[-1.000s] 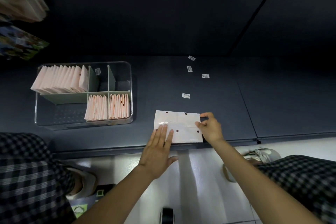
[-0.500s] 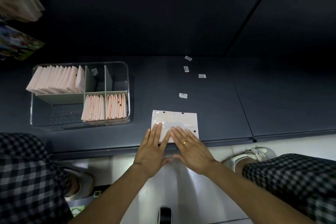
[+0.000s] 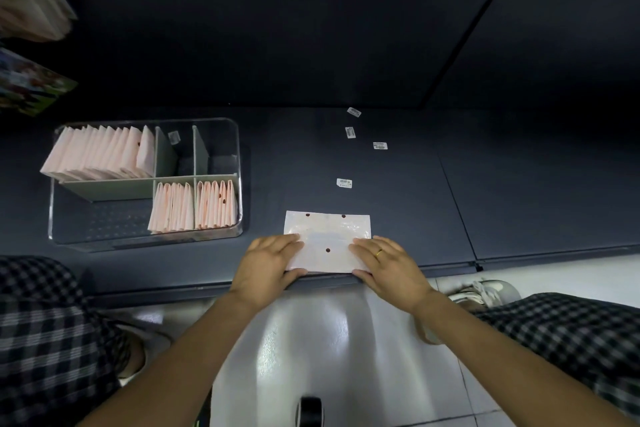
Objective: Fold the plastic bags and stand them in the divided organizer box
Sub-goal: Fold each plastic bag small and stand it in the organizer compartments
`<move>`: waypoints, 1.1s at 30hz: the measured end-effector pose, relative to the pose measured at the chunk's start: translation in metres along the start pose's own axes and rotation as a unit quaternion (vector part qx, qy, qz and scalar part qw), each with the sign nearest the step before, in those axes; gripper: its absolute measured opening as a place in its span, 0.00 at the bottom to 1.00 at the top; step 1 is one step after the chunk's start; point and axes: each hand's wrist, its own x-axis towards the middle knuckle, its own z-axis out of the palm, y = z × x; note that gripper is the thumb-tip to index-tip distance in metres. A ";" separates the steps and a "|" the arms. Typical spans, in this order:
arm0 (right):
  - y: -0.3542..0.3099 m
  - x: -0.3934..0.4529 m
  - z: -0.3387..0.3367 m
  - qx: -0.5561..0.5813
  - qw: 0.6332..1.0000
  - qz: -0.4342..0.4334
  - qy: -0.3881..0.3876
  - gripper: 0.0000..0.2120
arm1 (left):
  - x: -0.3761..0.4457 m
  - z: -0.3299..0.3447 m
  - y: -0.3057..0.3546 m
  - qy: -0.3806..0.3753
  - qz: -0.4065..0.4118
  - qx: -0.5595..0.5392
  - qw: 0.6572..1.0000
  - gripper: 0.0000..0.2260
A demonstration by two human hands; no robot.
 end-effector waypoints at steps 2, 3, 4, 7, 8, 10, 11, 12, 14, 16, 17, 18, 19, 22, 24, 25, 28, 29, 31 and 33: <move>0.003 0.002 -0.002 -0.016 1.000 -0.026 -0.002 0.24 | 0.002 0.000 -0.002 0.006 0.019 0.020 1.000 0.22; 0.003 0.002 -0.003 -0.024 0.999 -0.037 -0.004 0.24 | 0.003 0.000 -0.003 0.007 0.027 0.030 0.999 0.22; 0.003 0.003 -0.004 -0.033 0.998 -0.047 -0.004 0.24 | 0.003 0.001 -0.003 0.009 0.036 0.041 0.998 0.23; 0.002 0.005 -0.004 -0.044 0.997 -0.061 0.003 0.23 | 0.003 0.003 -0.002 0.011 0.050 0.058 0.997 0.21; 0.002 0.006 -0.005 -0.038 0.998 -0.054 0.001 0.24 | 0.003 0.003 -0.002 0.014 0.053 0.058 0.997 0.20; 0.002 0.008 -0.006 -0.011 1.000 -0.016 -0.004 0.27 | 0.003 0.003 -0.004 0.021 0.052 0.055 0.997 0.18; 0.001 0.009 -0.006 0.013 1.000 0.015 -0.008 0.28 | 0.003 0.003 -0.005 0.024 0.048 0.052 0.997 0.17; 0.002 0.010 -0.007 0.054 0.997 0.057 -0.017 0.27 | 0.003 0.004 -0.006 0.028 0.034 0.042 0.998 0.16; 0.002 0.016 -0.007 0.169 0.970 0.169 -0.047 0.20 | 0.008 0.005 -0.005 0.033 -0.036 -0.019 0.999 0.12; 0.004 0.024 -0.007 0.282 0.914 0.284 -0.064 0.11 | 0.016 0.006 -0.002 0.046 -0.144 -0.107 0.983 0.09; 0.005 0.030 -0.007 0.331 0.879 0.336 -0.061 0.08 | 0.021 0.007 -0.001 0.052 -0.190 -0.141 0.970 0.10; 0.006 0.036 -0.007 0.377 0.842 0.382 -0.057 0.07 | 0.024 0.008 -0.001 0.058 -0.228 -0.170 0.957 0.10; 0.007 0.043 -0.008 0.406 0.809 0.421 -0.057 0.08 | 0.028 0.010 0.000 0.061 -0.261 -0.198 0.943 0.11; 0.011 0.060 -0.007 0.396 0.773 0.489 -0.087 0.07 | 0.037 0.009 0.004 0.069 -0.322 -0.256 0.909 0.13; 0.013 0.066 -0.006 0.357 0.780 0.501 -0.110 0.14 | 0.038 0.006 0.012 0.090 -0.324 -0.244 0.910 0.16; 0.014 0.068 -0.006 0.348 0.780 0.507 -0.117 0.18 | 0.037 0.006 0.016 0.106 -0.303 -0.200 0.926 0.17; 0.015 0.070 -0.007 0.328 0.780 0.515 -0.136 0.21 | 0.034 0.010 0.030 0.094 -0.168 -0.066 0.979 0.18; 0.016 0.071 -0.006 0.325 0.781 0.514 -0.141 0.21 | 0.035 0.014 0.034 0.044 -0.117 -0.053 0.991 0.20; 0.016 0.072 -0.006 0.325 0.782 0.513 -0.139 0.20 | 0.035 0.026 0.036 -0.076 -0.047 0.005 0.996 0.30; 0.016 0.072 -0.005 0.322 0.783 0.514 -0.138 0.18 | 0.035 0.034 0.030 -0.137 -0.029 0.067 0.988 0.35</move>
